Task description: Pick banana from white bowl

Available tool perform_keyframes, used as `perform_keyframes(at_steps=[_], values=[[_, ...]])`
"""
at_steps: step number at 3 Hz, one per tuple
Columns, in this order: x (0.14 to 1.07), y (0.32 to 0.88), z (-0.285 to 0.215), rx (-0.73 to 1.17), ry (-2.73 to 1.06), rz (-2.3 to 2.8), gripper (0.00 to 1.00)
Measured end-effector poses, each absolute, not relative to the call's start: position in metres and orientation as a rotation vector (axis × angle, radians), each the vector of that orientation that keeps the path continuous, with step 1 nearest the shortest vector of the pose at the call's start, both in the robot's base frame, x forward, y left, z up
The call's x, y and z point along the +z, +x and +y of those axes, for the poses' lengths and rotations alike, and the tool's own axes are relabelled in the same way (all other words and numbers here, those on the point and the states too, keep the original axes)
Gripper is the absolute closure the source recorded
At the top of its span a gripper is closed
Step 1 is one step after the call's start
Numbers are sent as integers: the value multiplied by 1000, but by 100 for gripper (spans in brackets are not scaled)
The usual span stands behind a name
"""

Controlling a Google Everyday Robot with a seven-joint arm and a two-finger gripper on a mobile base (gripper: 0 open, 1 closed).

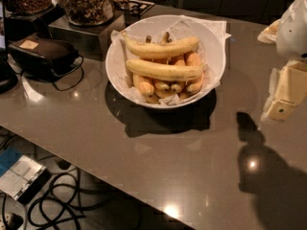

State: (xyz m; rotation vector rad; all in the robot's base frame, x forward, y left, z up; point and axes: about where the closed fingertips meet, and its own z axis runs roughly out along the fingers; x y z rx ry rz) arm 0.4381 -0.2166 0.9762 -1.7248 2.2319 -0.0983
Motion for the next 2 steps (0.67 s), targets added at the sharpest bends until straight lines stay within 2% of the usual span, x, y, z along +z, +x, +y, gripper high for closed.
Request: perform_keyframes(at_steps=[2], values=[[991, 446, -183, -75, -1812, 2214, 0]])
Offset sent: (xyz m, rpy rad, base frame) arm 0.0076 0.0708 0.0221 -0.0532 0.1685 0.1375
